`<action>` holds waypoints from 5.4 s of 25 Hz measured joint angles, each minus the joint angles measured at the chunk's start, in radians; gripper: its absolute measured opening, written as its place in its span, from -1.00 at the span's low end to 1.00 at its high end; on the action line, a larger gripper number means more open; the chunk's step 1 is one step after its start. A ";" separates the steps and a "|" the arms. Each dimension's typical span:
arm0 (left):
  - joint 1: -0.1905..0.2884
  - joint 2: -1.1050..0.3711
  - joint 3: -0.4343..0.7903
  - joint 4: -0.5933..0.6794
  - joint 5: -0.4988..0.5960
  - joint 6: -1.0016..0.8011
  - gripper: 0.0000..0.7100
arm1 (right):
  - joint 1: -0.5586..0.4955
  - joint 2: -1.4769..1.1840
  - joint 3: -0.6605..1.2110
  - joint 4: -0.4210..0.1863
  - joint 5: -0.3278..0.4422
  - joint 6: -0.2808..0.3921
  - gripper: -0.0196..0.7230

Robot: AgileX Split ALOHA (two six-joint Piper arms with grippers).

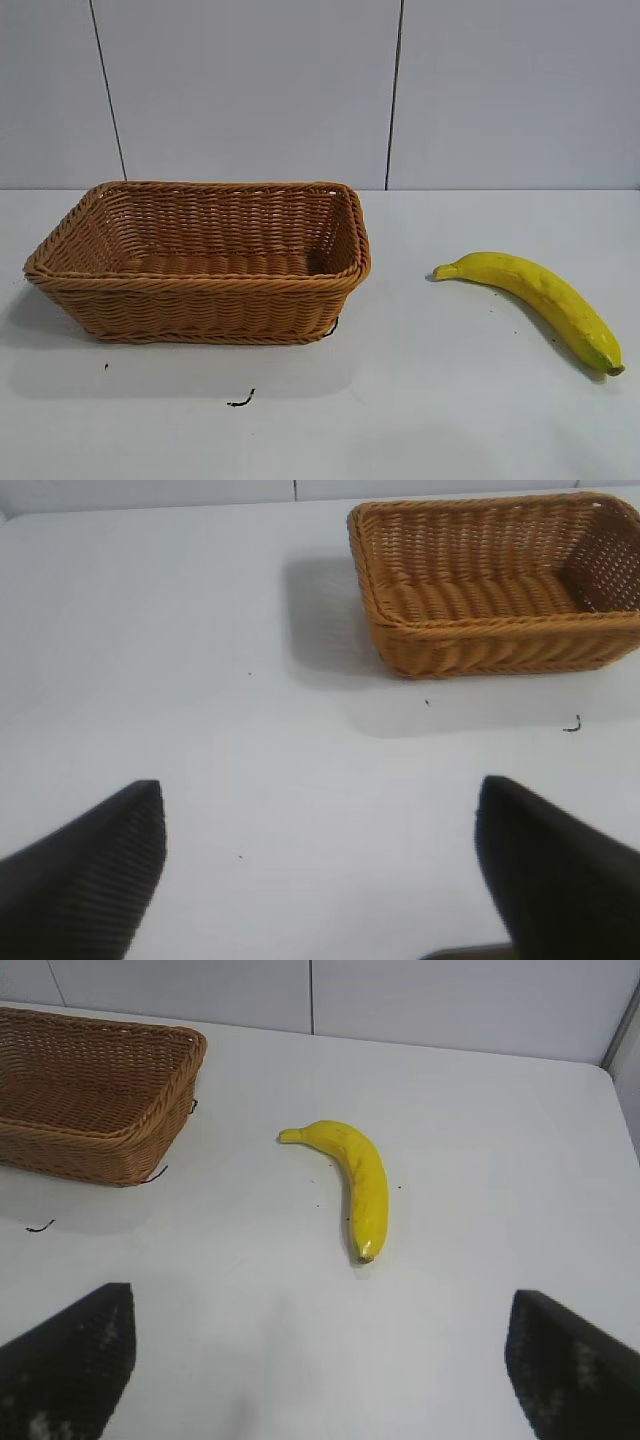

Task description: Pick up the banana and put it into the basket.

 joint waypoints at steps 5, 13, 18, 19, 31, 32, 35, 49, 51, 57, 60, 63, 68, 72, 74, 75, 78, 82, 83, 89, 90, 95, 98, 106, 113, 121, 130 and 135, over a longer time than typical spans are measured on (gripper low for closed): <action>0.000 0.000 0.000 0.000 0.000 0.000 0.79 | 0.000 0.000 0.000 0.000 0.000 0.000 0.91; 0.000 0.000 0.000 0.000 0.000 0.000 0.79 | 0.000 0.018 -0.003 -0.007 0.001 0.011 0.91; 0.000 0.000 0.000 0.000 0.000 0.000 0.79 | 0.000 0.186 -0.031 -0.014 0.004 0.019 0.91; 0.000 0.000 0.000 0.000 0.000 0.000 0.79 | 0.000 0.226 -0.040 -0.014 0.004 0.019 0.91; 0.000 0.000 0.000 0.000 0.000 0.000 0.79 | 0.000 0.839 -0.257 -0.037 0.001 0.020 0.91; 0.000 0.000 0.000 0.000 0.000 0.000 0.79 | 0.000 0.889 -0.282 -0.037 0.000 0.020 0.91; 0.000 0.000 0.000 0.000 0.000 0.000 0.79 | 0.000 1.033 -0.372 -0.038 -0.001 0.012 0.91; 0.000 0.000 0.000 0.000 0.000 0.000 0.79 | 0.000 1.588 -0.752 -0.040 -0.017 -0.166 0.91; 0.000 0.000 0.000 0.000 0.000 0.000 0.79 | 0.000 1.652 -0.788 -0.040 -0.034 -0.166 0.91; 0.000 0.000 0.000 0.000 0.000 0.000 0.79 | 0.000 1.834 -0.825 -0.037 -0.145 -0.169 0.91; 0.000 0.000 0.000 0.000 0.000 0.000 0.79 | 0.000 1.909 -0.825 -0.037 -0.179 -0.169 0.91; 0.000 0.000 0.000 0.000 0.000 0.000 0.79 | 0.000 1.971 -0.825 -0.037 -0.216 -0.169 0.91; 0.000 0.000 0.000 0.000 0.000 0.000 0.79 | 0.000 2.037 -0.825 -0.037 -0.277 -0.170 0.91; 0.000 0.000 0.000 0.000 0.000 0.000 0.79 | 0.000 2.067 -0.826 -0.039 -0.311 -0.170 0.91; 0.000 0.000 0.000 0.000 0.000 0.000 0.79 | 0.000 2.078 -0.826 -0.048 -0.328 -0.170 0.91; 0.000 0.000 0.000 0.000 0.000 0.000 0.79 | 0.000 2.084 -0.826 -0.053 -0.331 -0.170 0.91; 0.000 0.000 0.000 0.000 0.000 0.000 0.79 | 0.000 2.097 -0.827 -0.064 -0.335 -0.170 0.91; 0.000 0.000 0.000 0.000 0.000 0.000 0.79 | 0.000 2.103 -0.827 -0.068 -0.356 -0.165 0.91; 0.000 0.000 0.000 0.000 0.000 0.000 0.79 | 0.000 2.103 -0.828 -0.068 -0.356 -0.165 0.90; 0.000 0.000 0.000 0.000 0.000 0.000 0.79 | 0.000 2.115 -0.828 -0.069 -0.356 -0.145 0.56; 0.000 0.000 0.000 0.000 0.000 0.000 0.79 | 0.000 2.118 -0.828 -0.070 -0.356 -0.141 0.52; 0.000 0.000 0.000 0.000 0.000 0.000 0.79 | 0.000 2.121 -0.828 -0.096 -0.356 -0.135 0.06; 0.000 0.000 0.000 0.000 0.000 0.000 0.79 | 0.000 2.121 -0.828 -0.096 -0.352 -0.133 -0.16; 0.000 0.000 0.000 0.000 0.000 0.000 0.79 | 0.000 2.121 -0.848 -0.106 -0.301 -0.135 -0.16; 0.000 0.000 0.000 0.000 0.000 0.000 0.79 | 0.000 2.078 -0.983 -0.108 -0.146 -0.135 -0.16; 0.000 0.000 0.000 0.000 0.000 0.000 0.79 | 0.000 2.018 -1.169 -0.108 0.004 -0.135 -0.16; 0.000 0.000 0.000 0.000 0.000 0.000 0.79 | 0.060 2.015 -1.361 -0.112 0.075 -0.207 -0.16; 0.000 0.000 0.000 0.000 0.000 0.000 0.79 | 0.159 2.015 -1.403 -0.113 0.038 -0.253 -0.16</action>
